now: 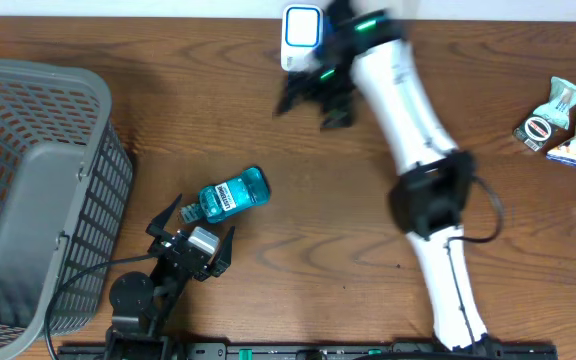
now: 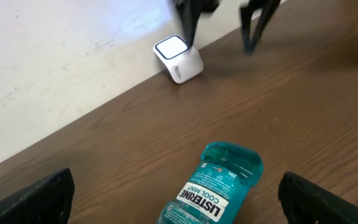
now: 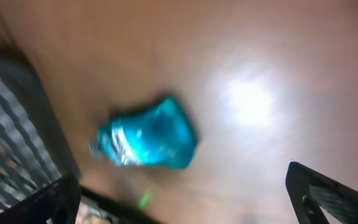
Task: Scan the item barcode
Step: 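Reach the right gripper to the blue Listerine bottle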
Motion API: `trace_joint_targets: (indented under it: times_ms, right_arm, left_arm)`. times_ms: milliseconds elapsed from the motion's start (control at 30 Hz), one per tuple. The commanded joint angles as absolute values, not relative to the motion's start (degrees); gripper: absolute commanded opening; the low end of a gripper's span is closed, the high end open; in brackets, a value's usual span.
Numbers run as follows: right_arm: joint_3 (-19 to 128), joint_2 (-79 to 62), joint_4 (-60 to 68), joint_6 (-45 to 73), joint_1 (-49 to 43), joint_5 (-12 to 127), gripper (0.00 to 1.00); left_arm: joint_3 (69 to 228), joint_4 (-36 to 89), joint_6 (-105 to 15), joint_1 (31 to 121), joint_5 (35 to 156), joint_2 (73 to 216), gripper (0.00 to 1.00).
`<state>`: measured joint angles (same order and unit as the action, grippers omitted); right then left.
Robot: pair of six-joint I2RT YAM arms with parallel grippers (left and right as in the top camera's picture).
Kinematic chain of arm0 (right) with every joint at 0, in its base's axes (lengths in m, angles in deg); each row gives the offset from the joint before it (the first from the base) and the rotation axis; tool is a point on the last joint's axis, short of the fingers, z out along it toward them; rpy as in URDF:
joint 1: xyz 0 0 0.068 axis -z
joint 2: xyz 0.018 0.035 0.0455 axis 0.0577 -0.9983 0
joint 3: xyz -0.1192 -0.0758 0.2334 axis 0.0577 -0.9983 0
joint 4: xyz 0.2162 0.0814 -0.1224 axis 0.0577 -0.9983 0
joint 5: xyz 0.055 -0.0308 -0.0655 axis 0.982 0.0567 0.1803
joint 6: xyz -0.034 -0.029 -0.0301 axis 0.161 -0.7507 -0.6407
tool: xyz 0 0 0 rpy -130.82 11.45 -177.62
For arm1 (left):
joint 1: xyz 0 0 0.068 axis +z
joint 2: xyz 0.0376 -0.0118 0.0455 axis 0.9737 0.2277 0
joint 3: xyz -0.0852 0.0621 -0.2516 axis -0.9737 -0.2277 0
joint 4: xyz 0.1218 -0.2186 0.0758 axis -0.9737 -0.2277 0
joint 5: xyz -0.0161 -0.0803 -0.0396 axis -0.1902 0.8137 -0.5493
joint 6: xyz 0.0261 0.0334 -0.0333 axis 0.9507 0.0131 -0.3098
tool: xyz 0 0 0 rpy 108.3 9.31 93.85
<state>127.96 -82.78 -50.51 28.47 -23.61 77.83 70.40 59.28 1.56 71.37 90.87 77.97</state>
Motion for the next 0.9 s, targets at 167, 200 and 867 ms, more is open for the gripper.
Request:
trace_joint_targets:
  times_ms: [167, 200, 867]
  right_arm:
    - [122.93, -82.32, -49.22, 64.77, -34.25, 73.83, 0.99]
    - [122.8, -82.32, -48.22, 68.14, -35.0, 73.59, 0.99]
    - [108.09, -82.37, -33.0, 92.42, -43.65, 66.46, 0.98]
  left_arm:
    - [68.89, 58.15, 1.88, 71.13, 92.01, 77.91, 0.98]
    - [68.89, 58.13, 1.88, 71.13, 92.01, 77.91, 0.98]
    - [68.89, 58.15, 1.88, 71.13, 92.01, 77.91, 0.98]
